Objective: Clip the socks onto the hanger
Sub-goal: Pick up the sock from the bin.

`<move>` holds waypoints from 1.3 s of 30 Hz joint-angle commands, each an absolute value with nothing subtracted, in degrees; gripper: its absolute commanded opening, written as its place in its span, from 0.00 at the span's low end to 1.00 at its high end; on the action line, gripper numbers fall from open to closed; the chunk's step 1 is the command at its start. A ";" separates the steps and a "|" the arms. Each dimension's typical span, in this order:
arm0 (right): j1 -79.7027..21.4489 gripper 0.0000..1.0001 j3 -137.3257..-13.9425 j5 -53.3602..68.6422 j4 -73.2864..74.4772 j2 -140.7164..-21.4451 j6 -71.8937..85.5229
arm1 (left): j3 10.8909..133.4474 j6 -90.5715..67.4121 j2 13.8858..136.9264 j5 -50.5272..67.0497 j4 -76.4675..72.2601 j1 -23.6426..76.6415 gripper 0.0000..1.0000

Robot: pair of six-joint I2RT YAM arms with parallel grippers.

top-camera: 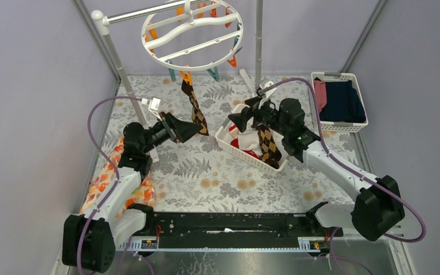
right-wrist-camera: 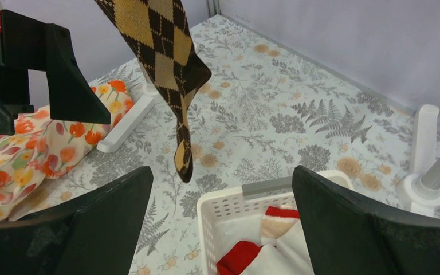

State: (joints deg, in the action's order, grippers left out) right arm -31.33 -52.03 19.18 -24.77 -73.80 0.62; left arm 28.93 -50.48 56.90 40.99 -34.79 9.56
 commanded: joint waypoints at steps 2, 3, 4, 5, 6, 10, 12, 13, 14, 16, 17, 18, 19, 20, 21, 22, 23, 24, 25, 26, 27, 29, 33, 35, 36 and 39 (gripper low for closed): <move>-31.19 1.00 -54.12 18.30 -19.73 -69.96 6.14 | 38.47 -36.68 51.05 37.80 -11.05 11.50 0.99; -31.13 1.00 -53.35 17.45 -20.04 -69.24 6.61 | 39.67 -33.45 49.71 34.27 -6.51 12.76 0.99; -31.14 1.00 -52.47 16.36 -20.42 -68.14 7.07 | 40.30 -31.21 48.49 31.68 -3.93 13.97 0.99; -31.17 1.00 -51.60 15.44 -21.00 -67.39 7.33 | 40.49 -30.06 47.63 29.82 -2.51 14.93 0.99; -31.14 1.00 -50.86 14.48 -21.30 -66.61 7.61 | 40.34 -29.88 46.90 29.53 -2.45 15.74 0.99; -31.19 1.00 -49.74 12.17 -19.41 -64.27 8.08 | 36.37 -34.92 46.43 35.88 -11.16 15.61 0.99; -31.14 1.00 -49.27 11.00 -17.26 -62.90 8.16 | 35.54 -37.62 46.79 37.22 -13.17 14.60 0.99; -31.16 1.00 -48.73 10.64 -16.74 -62.18 8.28 | 35.51 -38.61 46.99 37.65 -13.38 13.88 0.99; -31.20 1.00 -47.89 9.46 -16.48 -61.17 8.65 | 35.39 -39.53 47.02 38.04 -13.55 13.03 0.99; -31.15 1.00 -46.31 7.18 -16.61 -59.43 9.60 | 34.66 -41.94 46.65 38.70 -14.96 11.56 0.99; -31.12 1.00 -45.72 6.27 -16.53 -58.72 10.03 | 34.25 -43.19 46.48 39.27 -15.92 10.95 0.99; -31.17 1.00 -45.26 5.49 -16.41 -58.11 10.63 | 33.56 -44.41 46.28 39.89 -17.37 10.49 0.99; -31.14 1.00 -44.86 4.74 -16.21 -57.57 11.14 | 32.62 -45.86 46.28 40.43 -18.93 10.18 0.99; -31.15 1.00 -44.50 4.32 -16.01 -57.16 11.46 | 32.19 -47.16 46.35 40.97 -20.45 9.97 0.99; -31.17 1.00 -44.21 4.11 -15.79 -56.75 11.58 | 31.48 -48.28 46.47 41.66 -21.99 9.94 0.99; -31.16 1.00 -43.95 3.86 -15.54 -56.43 11.72 | 30.57 -49.37 46.74 42.37 -23.41 9.93 0.99; -31.17 1.00 -43.75 3.60 -15.34 -56.12 11.81 | 29.65 -50.49 46.98 43.49 -25.58 9.89 0.99; -31.12 1.00 -43.56 3.34 -15.11 -55.95 11.97 | 28.45 -51.98 47.26 45.26 -28.94 9.88 0.99; -31.16 1.00 -43.33 3.14 -14.92 -55.78 12.10 | 26.96 -54.08 47.61 47.01 -33.36 9.93 0.99; -31.20 1.00 -43.18 3.08 -14.83 -55.76 12.20 | 25.19 -56.57 47.97 48.39 -38.50 9.93 0.99; -31.12 1.00 -42.96 3.08 -14.74 -55.91 12.28 | 23.79 -59.21 48.32 49.17 -42.58 9.93 0.99; -31.14 1.00 -42.97 3.16 -14.17 -56.59 12.54 | 22.02 -62.05 48.90 50.14 -47.22 9.93 0.99; -31.11 1.00 -42.18 3.51 -14.92 -57.72 13.45 | 21.57 -61.04 48.61 50.84 -44.71 9.93 0.99; -31.14 1.00 -41.85 3.52 -15.42 -57.99 14.02 | 22.37 -57.38 47.18 49.84 -37.76 9.93 0.99; -31.19 1.00 -41.66 3.52 -15.58 -58.05 14.18 | 23.22 -54.78 46.11 48.95 -33.17 9.92 0.99; -31.15 1.00 -40.87 3.01 -16.57 -58.23 14.53 | 25.84 -47.29 42.27 44.74 -21.15 10.00 0.99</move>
State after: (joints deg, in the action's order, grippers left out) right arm -31.33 -41.56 4.93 -14.13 -58.04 13.17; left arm 22.28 -55.88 46.19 47.97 -33.04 10.17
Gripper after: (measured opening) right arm 0.994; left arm 0.990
